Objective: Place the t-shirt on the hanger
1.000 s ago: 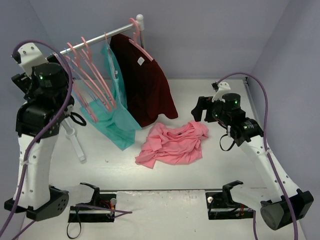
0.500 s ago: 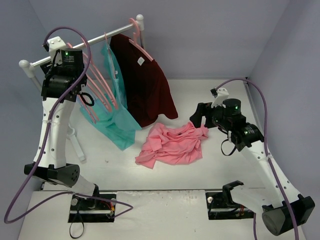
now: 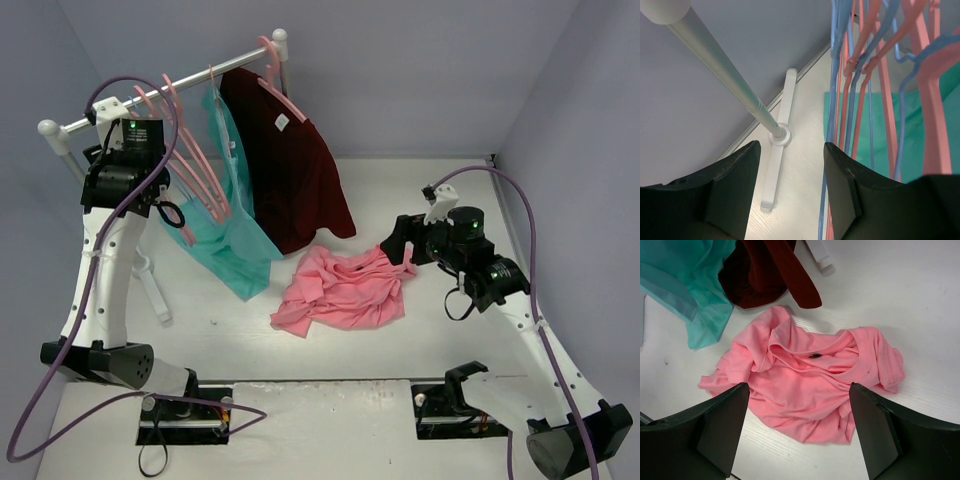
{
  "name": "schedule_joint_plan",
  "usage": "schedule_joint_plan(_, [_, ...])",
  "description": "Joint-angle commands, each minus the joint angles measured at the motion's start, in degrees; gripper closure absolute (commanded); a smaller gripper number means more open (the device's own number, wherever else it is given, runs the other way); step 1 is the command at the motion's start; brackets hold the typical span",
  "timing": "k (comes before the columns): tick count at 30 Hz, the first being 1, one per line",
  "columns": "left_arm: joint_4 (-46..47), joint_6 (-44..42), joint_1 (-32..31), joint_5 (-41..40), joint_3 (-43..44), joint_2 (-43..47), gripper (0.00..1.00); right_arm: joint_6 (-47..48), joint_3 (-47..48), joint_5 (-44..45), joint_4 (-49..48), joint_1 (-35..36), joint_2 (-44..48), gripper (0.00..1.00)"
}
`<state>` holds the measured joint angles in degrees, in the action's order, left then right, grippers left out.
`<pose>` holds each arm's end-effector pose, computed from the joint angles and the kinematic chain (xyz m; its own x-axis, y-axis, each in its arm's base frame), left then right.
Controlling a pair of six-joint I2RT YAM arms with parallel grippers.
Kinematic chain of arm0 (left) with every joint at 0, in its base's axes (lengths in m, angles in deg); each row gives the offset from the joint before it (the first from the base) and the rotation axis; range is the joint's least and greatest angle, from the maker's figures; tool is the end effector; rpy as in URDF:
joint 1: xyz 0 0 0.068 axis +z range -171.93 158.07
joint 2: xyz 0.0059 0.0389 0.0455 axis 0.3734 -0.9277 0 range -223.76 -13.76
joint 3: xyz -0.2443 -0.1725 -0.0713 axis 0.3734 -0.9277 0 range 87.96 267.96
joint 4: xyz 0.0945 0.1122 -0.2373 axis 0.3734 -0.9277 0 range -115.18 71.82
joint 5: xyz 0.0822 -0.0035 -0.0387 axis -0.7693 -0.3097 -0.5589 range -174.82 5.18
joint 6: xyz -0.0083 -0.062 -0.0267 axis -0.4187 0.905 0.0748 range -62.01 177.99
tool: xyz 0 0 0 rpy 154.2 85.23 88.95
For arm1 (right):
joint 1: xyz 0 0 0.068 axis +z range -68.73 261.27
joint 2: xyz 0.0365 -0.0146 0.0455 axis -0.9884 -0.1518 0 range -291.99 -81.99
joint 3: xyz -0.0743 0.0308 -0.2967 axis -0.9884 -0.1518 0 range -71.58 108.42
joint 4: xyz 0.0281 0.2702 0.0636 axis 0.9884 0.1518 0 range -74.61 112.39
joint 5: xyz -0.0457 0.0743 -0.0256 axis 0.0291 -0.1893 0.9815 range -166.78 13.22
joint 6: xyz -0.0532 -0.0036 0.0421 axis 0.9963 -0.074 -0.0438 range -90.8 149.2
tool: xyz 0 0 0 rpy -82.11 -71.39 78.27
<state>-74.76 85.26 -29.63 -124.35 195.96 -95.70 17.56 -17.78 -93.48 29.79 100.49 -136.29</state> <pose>0.2905 -0.0043 0.5210 -0.2459 -0.3234 -0.9138 -0.6216 0.7759 -0.1074 0.2132 0.0910 0.3821 -0.3544 0.0812 -0.9316 -0.5166 0.8134 0.2674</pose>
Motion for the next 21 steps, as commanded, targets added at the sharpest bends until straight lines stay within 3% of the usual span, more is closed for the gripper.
schedule_joint_plan(1, [3.38, 0.42, 0.94, 1.58, 0.63, 1.24, 0.51, 0.82, -0.29, -1.34, -2.88, 0.46, 0.88, 0.22])
schedule_joint_plan(13, [3.93, -0.38, 1.02, 0.35, -0.50, -1.04, 0.52, 0.68, -1.27, -0.92, -2.80, 0.46, 1.81, 0.22])
schedule_joint_plan(21, [5.95, -0.94, 2.56, 2.96, -3.41, -0.37, 0.59, 0.35, -2.11, -0.66, -2.80, 0.46, 2.80, 0.21])
